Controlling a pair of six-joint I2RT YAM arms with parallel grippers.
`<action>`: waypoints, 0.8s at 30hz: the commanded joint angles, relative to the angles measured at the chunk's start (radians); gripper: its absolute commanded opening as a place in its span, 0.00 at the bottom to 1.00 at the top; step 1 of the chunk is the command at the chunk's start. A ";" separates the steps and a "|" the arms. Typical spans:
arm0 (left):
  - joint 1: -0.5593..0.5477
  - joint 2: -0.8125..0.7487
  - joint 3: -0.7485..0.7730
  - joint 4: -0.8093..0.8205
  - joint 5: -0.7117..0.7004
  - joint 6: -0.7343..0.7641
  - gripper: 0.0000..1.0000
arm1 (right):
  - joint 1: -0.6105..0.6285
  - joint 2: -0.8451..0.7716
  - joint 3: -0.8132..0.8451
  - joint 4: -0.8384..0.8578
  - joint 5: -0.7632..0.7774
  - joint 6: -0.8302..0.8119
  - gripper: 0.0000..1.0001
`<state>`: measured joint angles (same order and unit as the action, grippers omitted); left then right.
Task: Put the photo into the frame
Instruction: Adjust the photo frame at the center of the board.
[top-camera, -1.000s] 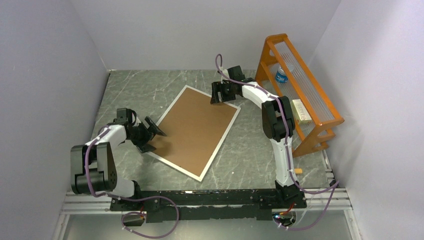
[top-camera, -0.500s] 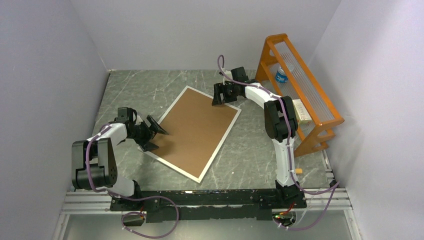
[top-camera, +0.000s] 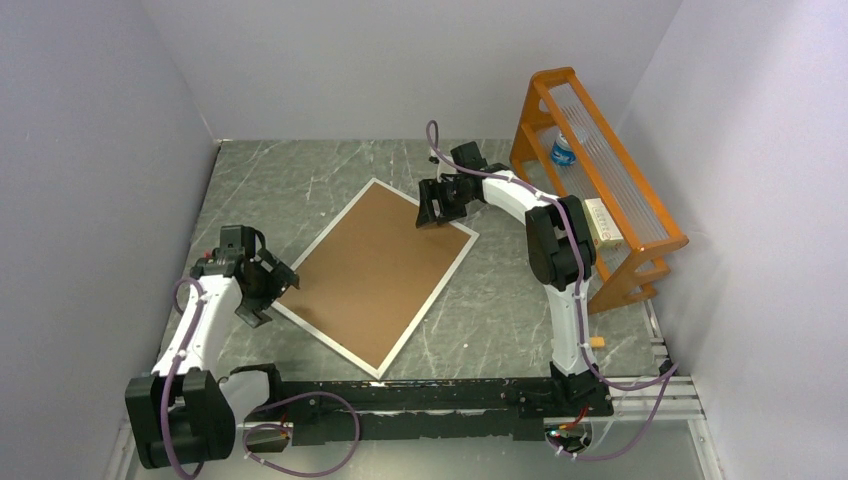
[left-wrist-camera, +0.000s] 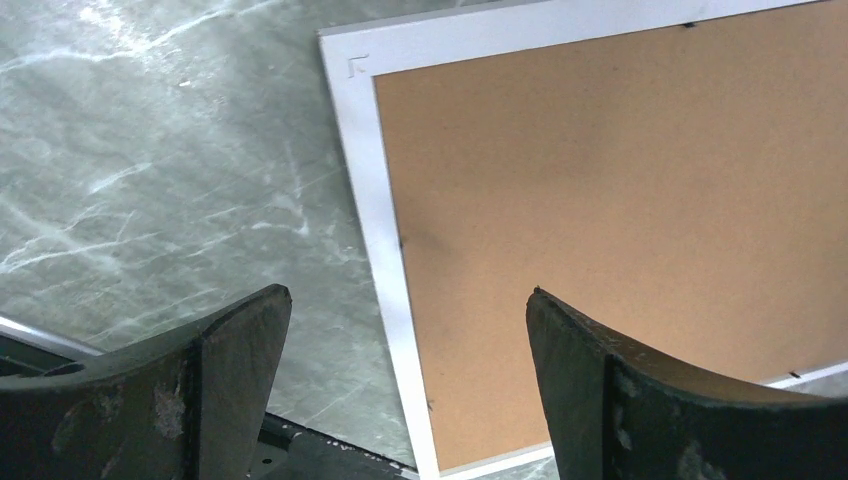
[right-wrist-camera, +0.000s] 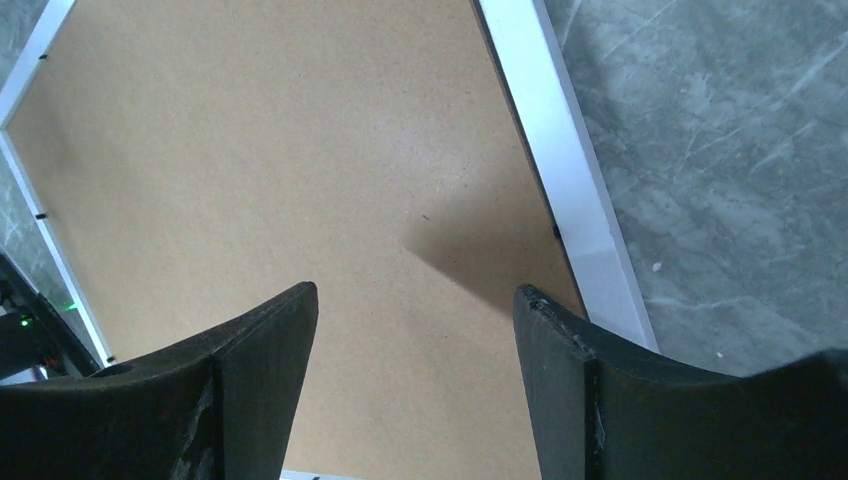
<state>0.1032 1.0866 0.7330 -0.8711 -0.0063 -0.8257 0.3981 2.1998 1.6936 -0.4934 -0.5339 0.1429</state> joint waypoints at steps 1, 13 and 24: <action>0.002 -0.015 -0.063 0.027 -0.034 -0.060 0.94 | -0.003 -0.051 -0.024 -0.016 0.012 0.009 0.75; 0.002 0.202 -0.119 0.250 0.109 -0.047 0.92 | 0.044 -0.095 -0.077 0.182 0.105 0.190 0.71; 0.008 0.198 -0.107 0.292 0.135 -0.013 0.93 | 0.074 0.081 0.155 0.304 0.194 0.259 0.71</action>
<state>0.1051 1.2682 0.6201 -0.6739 0.1120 -0.8574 0.4736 2.2139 1.7199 -0.2577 -0.3920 0.4114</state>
